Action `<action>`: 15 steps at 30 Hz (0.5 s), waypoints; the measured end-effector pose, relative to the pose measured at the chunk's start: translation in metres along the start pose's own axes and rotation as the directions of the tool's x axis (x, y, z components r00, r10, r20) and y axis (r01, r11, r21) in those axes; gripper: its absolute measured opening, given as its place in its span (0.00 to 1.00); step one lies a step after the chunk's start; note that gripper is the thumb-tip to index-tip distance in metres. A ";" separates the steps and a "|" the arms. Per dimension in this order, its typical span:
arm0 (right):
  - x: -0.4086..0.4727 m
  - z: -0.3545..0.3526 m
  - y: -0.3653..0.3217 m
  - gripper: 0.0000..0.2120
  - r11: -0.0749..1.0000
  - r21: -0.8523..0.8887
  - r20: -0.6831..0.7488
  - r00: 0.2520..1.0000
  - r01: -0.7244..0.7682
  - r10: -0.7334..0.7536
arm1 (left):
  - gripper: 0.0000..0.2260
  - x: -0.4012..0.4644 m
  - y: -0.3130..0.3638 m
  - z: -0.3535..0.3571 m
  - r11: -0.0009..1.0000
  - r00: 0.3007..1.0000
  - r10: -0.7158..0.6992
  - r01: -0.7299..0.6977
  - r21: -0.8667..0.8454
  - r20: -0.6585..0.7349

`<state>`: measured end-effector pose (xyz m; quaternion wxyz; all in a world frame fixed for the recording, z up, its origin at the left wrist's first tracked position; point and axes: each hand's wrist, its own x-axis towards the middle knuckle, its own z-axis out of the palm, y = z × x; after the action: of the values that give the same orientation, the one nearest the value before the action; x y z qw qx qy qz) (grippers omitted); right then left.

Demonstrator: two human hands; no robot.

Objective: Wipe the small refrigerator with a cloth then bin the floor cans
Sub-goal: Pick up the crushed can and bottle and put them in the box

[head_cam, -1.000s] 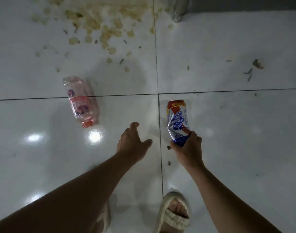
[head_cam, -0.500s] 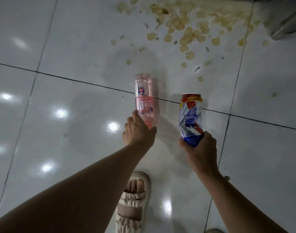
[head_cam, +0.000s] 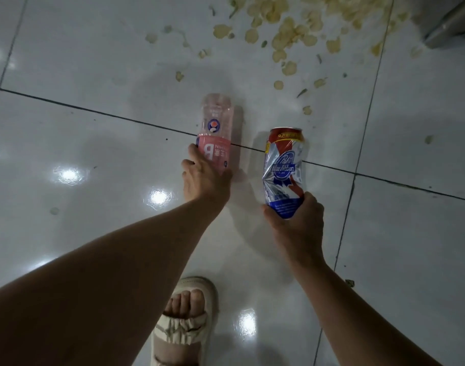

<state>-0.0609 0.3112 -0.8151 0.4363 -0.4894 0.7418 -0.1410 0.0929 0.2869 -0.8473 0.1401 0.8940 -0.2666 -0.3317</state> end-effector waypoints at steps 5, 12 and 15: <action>-0.021 -0.042 -0.018 0.35 1.000 -0.008 -0.019 1.000 0.019 -0.019 | 0.31 -0.036 0.018 -0.028 0.996 0.998 0.068 -0.068 0.052 -0.003; -0.076 -0.142 -0.080 0.36 0.999 0.034 -0.034 0.999 0.027 -0.026 | 0.28 -0.128 0.084 -0.110 0.988 0.991 0.132 -0.133 0.083 0.017; -0.103 -0.199 -0.114 0.36 0.999 0.029 -0.053 0.998 0.026 -0.024 | 0.28 -0.175 0.130 -0.154 0.984 0.985 0.172 -0.172 0.053 0.010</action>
<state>-0.1336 0.3007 -0.5748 0.4220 -0.4883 0.7447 -0.1701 0.0343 0.2913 -0.5875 0.1435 0.8702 -0.3520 -0.3134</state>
